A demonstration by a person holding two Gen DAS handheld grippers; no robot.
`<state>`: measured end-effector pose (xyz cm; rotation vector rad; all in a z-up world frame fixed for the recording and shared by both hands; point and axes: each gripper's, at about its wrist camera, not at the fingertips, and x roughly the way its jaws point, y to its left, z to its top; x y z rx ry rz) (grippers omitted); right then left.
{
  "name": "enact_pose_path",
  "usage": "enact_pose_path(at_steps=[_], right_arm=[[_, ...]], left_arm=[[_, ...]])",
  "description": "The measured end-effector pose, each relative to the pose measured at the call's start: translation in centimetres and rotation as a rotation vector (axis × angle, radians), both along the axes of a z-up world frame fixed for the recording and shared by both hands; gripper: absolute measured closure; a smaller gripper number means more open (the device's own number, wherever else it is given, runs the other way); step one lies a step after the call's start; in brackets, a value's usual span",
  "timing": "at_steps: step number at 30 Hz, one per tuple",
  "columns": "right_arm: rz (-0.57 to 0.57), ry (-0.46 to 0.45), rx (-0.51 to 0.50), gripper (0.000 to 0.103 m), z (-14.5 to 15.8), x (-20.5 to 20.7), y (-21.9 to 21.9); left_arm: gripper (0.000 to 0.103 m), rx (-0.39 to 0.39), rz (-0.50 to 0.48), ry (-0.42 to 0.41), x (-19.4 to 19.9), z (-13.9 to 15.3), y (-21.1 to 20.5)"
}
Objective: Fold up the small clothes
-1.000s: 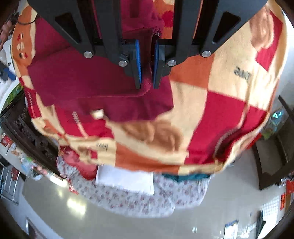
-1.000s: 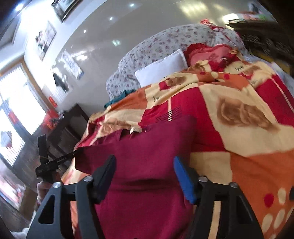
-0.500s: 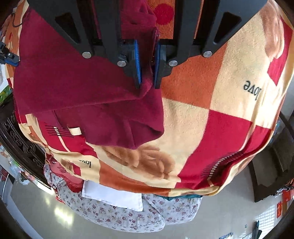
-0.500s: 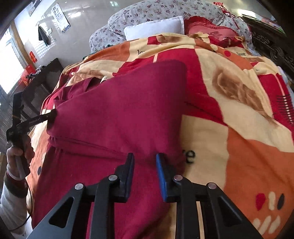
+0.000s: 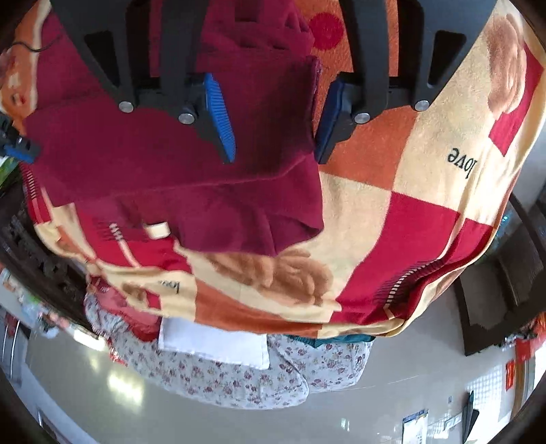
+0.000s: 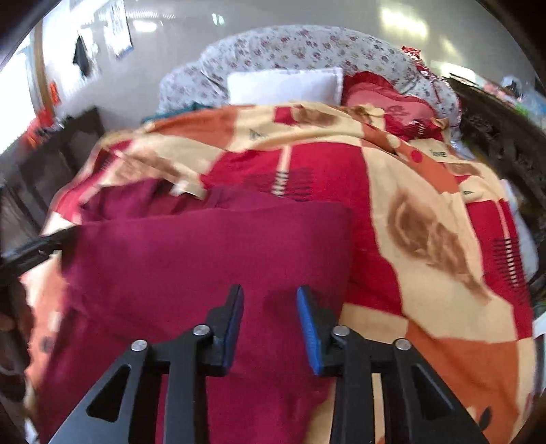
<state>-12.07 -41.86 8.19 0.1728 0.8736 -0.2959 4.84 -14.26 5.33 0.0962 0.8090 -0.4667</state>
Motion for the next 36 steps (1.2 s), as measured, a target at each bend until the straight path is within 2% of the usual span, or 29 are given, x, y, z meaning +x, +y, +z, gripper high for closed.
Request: enact_pose_path(at_steps=[2, 5, 10, 14, 16, 20, 24, 29, 33, 36], right_arm=[[-0.008, 0.034, -0.007, 0.073, -1.3, 0.4, -1.0], [-0.002, 0.029, -0.003, 0.073, -0.7, -0.5, -1.1], [0.054, 0.007, 0.015, 0.071, 0.9, -2.7, 0.8], [0.053, 0.097, -0.068, 0.071, -1.4, -2.8, 2.1], [0.040, 0.105, -0.037, 0.071, -2.5, -2.8, 1.6], [0.043, 0.077, 0.037, 0.069, -0.4, -5.1, 2.1], [0.116, 0.065, 0.157, 0.047, 1.3, -9.0, 4.4], [0.246, 0.134, 0.278, 0.046, -0.1, -13.4, 9.7], [0.321, 0.130, 0.301, 0.046, -0.6, -14.8, 13.9], [0.377, 0.130, 0.291, 0.046, -0.8, -14.0, 16.9]], left_arm=[[0.054, 0.038, 0.001, 0.011, 0.3, -1.4, -0.6], [0.051, 0.063, 0.011, 0.018, 0.3, -2.6, -0.9], [0.049, 0.040, 0.015, 0.035, -0.2, -2.2, -0.1], [0.049, 0.045, 0.017, 0.041, -1.5, -1.8, 0.3], [0.049, 0.054, 0.006, 0.048, -2.9, -1.6, 0.5], [0.041, 0.055, -0.028, 0.033, -6.0, -0.8, 1.3], [0.038, 0.026, -0.068, 0.048, -9.2, -0.2, 2.1], [0.036, 0.037, -0.103, 0.075, -13.3, -0.7, 2.8], [0.035, 0.055, -0.108, 0.087, -16.1, -1.4, 3.6], [0.035, 0.057, -0.099, 0.117, -17.1, -1.9, 4.4]])
